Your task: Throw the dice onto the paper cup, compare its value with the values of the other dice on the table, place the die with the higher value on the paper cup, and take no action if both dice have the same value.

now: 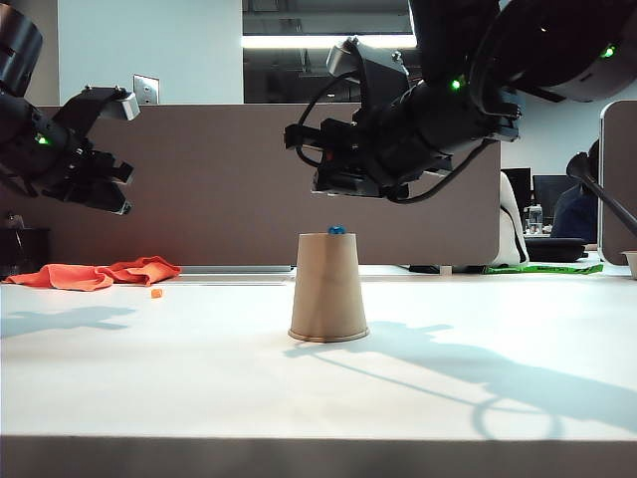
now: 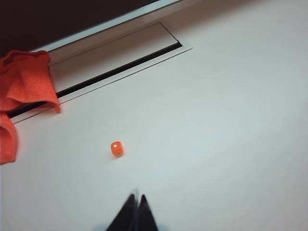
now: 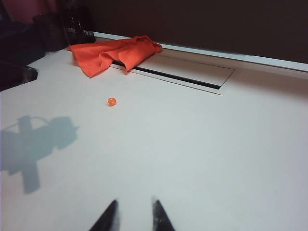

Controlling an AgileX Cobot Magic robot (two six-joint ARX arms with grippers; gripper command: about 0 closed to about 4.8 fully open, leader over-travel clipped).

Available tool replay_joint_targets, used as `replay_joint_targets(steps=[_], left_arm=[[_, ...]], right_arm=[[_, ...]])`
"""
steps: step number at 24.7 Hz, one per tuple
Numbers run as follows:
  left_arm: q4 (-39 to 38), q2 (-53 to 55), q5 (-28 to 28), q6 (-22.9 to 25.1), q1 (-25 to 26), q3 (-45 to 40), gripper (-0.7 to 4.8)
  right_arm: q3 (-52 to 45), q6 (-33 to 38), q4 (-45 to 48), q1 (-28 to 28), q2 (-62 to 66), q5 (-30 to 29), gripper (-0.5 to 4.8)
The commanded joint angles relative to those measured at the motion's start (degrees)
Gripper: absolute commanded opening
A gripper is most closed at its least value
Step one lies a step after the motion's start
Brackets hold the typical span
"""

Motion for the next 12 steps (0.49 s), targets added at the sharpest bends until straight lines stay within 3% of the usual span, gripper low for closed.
replay_joint_targets(steps=[1, 2, 4, 12], left_arm=[[0.50, -0.31, 0.33, -0.35, -0.02, 0.09, -0.05], [0.50, -0.28, 0.24, -0.35, -0.02, 0.09, -0.05], [0.50, -0.28, 0.24, -0.35, -0.02, 0.09, -0.05], [0.26, -0.31, 0.17, -0.37, 0.07, 0.09, -0.05]], right_arm=[[0.09, -0.17, 1.44, -0.07, -1.05, 0.42, 0.81], [0.09, -0.17, 1.40, -0.07, -1.99, 2.49, 0.29], [0.09, -1.25, 1.44, -0.07, -3.19, 5.09, 0.06], [-0.42, -13.84, -5.64, -2.58, -11.02, 10.08, -0.01]])
